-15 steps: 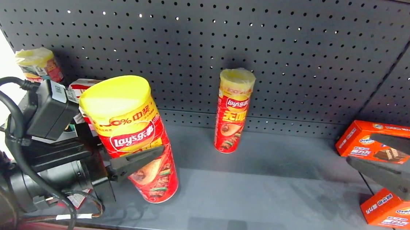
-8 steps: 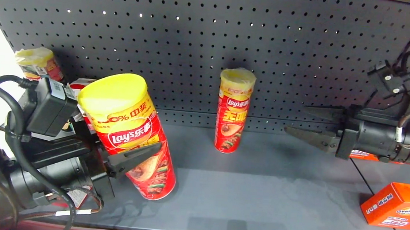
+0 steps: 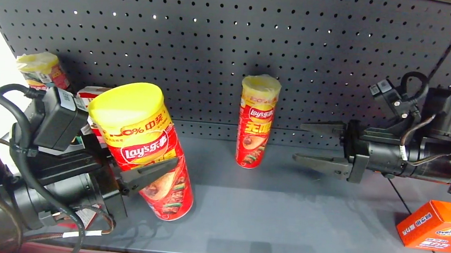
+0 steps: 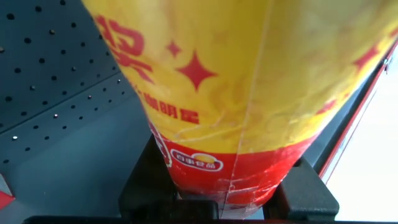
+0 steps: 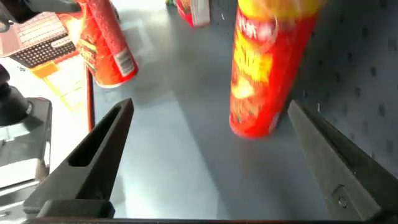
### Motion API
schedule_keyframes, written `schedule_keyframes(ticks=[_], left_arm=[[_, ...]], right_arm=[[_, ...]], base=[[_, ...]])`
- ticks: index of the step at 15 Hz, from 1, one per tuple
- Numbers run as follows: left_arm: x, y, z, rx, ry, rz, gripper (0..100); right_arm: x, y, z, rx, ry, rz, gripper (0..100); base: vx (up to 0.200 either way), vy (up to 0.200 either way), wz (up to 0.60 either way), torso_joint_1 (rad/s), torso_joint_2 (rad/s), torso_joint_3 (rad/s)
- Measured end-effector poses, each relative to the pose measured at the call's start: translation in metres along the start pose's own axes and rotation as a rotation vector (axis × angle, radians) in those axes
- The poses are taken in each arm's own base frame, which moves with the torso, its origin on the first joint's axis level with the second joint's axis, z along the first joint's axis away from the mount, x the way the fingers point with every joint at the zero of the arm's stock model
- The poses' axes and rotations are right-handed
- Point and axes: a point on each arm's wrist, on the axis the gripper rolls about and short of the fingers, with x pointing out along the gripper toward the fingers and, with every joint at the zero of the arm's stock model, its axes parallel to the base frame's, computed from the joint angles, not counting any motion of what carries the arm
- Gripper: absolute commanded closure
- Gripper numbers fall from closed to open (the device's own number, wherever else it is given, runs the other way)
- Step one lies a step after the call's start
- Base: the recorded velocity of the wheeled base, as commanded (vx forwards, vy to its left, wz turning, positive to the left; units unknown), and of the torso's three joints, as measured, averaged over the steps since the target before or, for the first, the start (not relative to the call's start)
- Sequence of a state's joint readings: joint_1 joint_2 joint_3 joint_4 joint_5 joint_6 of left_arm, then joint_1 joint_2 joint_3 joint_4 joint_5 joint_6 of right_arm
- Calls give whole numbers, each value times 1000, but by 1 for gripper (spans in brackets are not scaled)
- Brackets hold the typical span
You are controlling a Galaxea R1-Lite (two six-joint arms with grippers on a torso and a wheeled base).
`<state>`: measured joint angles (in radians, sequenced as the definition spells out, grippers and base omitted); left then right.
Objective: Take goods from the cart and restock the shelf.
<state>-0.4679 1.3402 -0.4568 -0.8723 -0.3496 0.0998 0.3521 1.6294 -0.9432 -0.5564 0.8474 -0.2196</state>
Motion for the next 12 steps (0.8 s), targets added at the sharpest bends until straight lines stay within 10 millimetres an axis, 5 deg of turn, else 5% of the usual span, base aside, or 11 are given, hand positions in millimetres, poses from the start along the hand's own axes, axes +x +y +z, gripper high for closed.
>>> schedule_keyframes(ticks=[12], left_arm=[[6,3,1,-4,1,3,100]], right_arm=[[55,-54,-16,-74,-46,84,0]], base=[[0,0,0,0,0,0]])
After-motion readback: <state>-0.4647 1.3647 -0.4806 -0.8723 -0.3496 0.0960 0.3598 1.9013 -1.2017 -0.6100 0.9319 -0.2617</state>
